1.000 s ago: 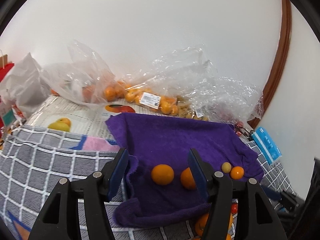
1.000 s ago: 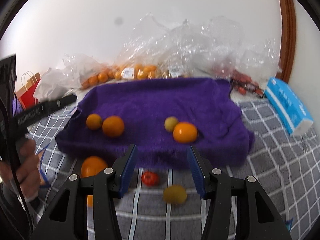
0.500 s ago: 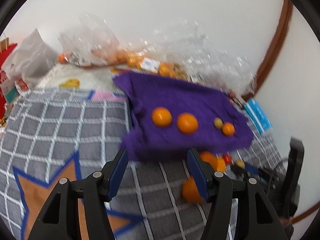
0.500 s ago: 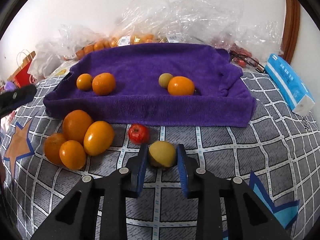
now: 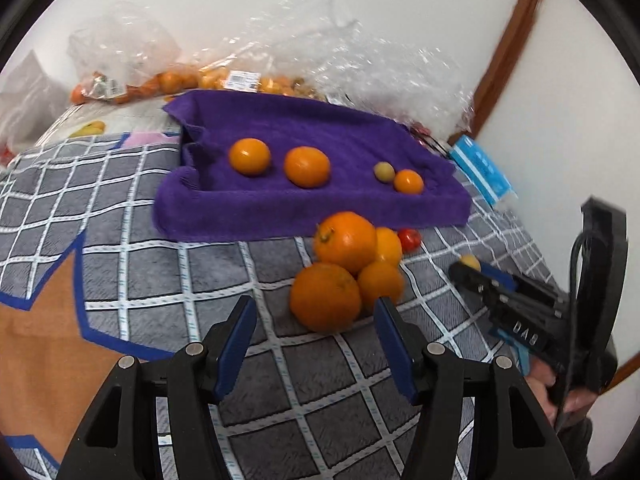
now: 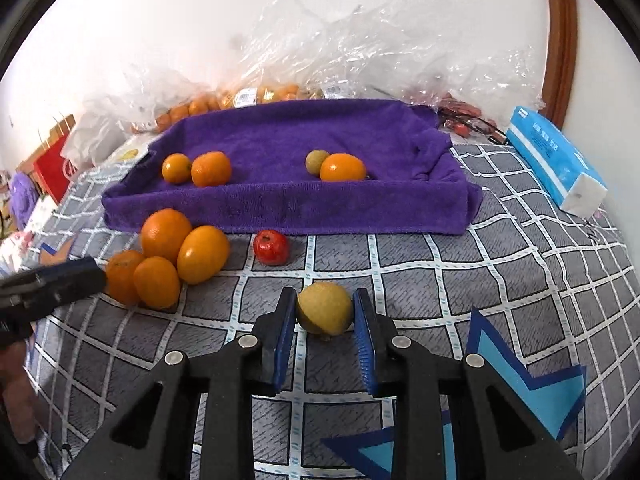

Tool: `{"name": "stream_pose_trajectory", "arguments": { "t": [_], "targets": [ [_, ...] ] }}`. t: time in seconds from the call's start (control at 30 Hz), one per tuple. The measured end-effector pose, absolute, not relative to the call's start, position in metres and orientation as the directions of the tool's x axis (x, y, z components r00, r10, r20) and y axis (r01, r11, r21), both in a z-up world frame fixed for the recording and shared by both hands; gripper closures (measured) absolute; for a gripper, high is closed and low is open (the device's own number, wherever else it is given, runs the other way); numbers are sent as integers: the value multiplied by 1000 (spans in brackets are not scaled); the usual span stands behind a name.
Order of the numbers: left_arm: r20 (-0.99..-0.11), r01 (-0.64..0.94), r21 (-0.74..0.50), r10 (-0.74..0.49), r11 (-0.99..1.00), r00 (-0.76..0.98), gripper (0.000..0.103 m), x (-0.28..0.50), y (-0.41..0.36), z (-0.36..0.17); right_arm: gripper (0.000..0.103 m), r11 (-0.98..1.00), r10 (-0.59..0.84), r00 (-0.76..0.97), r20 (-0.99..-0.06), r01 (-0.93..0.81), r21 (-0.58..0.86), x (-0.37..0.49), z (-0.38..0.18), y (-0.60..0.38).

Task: Organize fruits
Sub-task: 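Grasp a yellow lemon with the right gripper while the left grasps a large orange, then lift the lemon and orange and carry both toward the purple towel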

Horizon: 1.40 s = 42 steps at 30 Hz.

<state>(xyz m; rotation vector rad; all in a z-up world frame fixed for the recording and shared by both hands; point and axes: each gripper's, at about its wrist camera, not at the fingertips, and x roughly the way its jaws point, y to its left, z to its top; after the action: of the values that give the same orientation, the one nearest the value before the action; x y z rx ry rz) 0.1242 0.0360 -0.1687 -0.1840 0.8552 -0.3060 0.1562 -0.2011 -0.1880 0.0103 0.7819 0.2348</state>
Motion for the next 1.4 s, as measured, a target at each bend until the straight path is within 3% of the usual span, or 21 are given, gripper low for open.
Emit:
{"name": "stream_pose_trajectory", "arguments": {
  "t": [0.2, 0.27, 0.3, 0.67, 0.8, 0.93, 1.23, 1.4],
  "targets": [
    [-744, 193, -177, -260, 965, 615, 47, 134, 21, -178, 74, 971, 231, 691, -685, -211, 115, 155, -186, -202],
    [-729, 203, -195, -280, 960, 624, 62, 135, 21, -176, 74, 971, 228, 691, -686, -211, 110, 156, -186, -202],
    [-724, 207, -206, -291, 956, 625, 64, 135, 21, -175, 74, 971, 229, 688, -689, -211, 112, 156, -187, -202],
    [-720, 67, -180, -178, 981, 671, 64, 113, 73, -167, 74, 970, 240, 687, -686, -203, 136, 158, -188, -206],
    [-734, 52, -242, -218, 969, 643, 62, 121, 83, -179, 74, 970, 239, 685, -688, -201, 137, 158, -189, -206],
    [-730, 46, -237, -210, 970, 650, 50, 124, 80, -181, 74, 969, 241, 680, -693, -208, 133, 159, -190, -204],
    [-750, 37, -173, -156, 984, 643, 50, 126, 70, -181, 74, 970, 236, 677, -697, -201, 134, 160, -191, -203],
    [-735, 19, -230, -186, 973, 652, 51, 124, 79, -182, 74, 970, 236, 680, -695, -212, 121, 159, -190, -200]
  ]
}}
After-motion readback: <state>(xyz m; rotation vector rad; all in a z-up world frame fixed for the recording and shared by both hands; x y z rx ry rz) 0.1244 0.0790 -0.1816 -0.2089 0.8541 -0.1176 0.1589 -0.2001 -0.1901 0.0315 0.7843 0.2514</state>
